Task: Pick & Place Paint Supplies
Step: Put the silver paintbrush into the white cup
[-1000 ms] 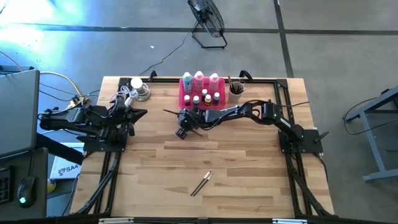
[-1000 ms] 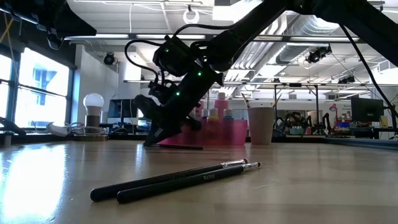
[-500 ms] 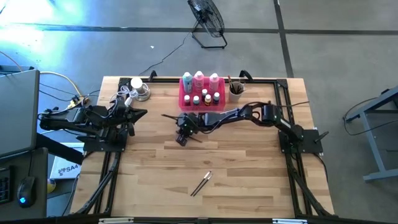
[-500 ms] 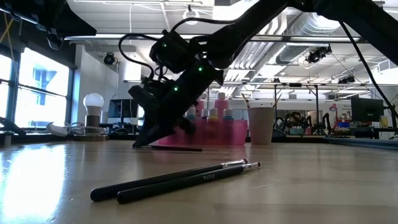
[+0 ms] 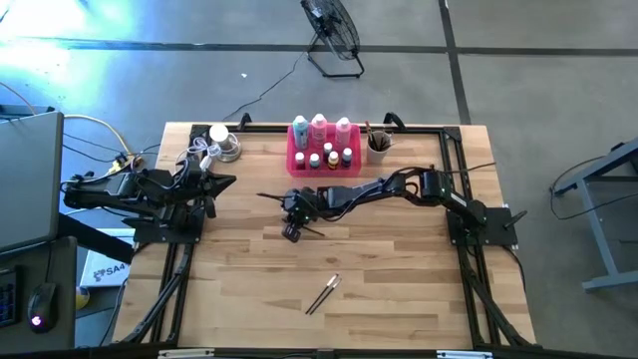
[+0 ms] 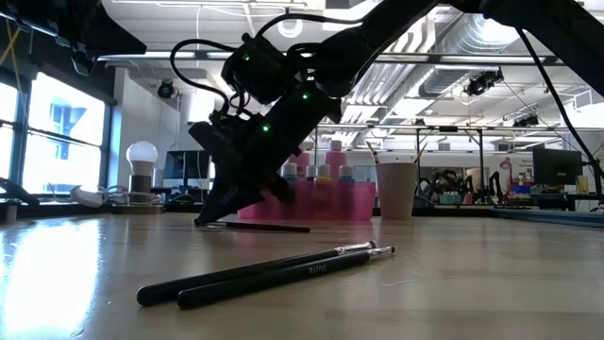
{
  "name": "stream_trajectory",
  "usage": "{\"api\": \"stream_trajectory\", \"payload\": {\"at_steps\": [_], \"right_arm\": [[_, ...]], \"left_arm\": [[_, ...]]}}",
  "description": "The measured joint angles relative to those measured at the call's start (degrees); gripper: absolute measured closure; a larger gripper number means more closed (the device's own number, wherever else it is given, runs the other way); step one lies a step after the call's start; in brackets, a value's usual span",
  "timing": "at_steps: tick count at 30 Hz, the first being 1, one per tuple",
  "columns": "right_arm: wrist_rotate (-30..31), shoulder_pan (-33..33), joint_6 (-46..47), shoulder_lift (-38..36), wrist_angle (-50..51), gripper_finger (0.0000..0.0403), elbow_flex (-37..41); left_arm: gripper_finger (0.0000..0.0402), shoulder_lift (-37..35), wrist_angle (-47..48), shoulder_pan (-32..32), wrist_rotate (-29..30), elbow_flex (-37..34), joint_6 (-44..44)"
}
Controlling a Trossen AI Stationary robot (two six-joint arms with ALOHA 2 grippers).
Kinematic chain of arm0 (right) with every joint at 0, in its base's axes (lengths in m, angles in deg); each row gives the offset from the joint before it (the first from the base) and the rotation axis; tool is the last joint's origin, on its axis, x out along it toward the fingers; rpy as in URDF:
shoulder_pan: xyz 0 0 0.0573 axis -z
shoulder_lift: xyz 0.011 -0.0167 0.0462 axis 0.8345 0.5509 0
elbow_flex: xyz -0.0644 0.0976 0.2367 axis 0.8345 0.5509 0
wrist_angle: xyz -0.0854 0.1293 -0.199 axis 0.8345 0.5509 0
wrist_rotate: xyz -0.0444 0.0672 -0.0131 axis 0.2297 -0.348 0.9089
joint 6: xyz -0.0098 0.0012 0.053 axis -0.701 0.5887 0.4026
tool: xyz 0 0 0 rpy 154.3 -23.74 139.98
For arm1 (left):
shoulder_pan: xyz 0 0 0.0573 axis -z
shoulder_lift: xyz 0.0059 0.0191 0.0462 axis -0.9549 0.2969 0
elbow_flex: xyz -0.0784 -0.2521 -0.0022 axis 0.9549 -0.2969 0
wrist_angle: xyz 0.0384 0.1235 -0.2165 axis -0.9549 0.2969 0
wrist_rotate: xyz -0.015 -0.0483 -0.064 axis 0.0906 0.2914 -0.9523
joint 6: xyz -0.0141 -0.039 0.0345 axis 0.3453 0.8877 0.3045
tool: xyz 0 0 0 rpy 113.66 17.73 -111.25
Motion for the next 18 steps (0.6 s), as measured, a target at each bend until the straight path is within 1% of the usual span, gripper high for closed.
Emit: {"api": "stream_trajectory", "payload": {"at_steps": [7, 12, 18], "right_arm": [[-1.39, 0.09, 0.82, -0.09, -0.17, 0.04, 0.0], [-3.98, 0.09, 0.58, -0.11, -0.31, 0.04, 0.0], [-3.61, 0.09, 0.37, -0.2, -0.3, 0.04, -0.02]], "left_arm": [[0.0402, 0.0, 0.0, 0.0, 0.0, 0.0, 0.0], [0.0402, 0.0, 0.0, -0.01, 0.0, 0.0, -0.13], [0.0402, 0.0, 0.01, -0.01, 0.0, 0.0, -0.2]]}}
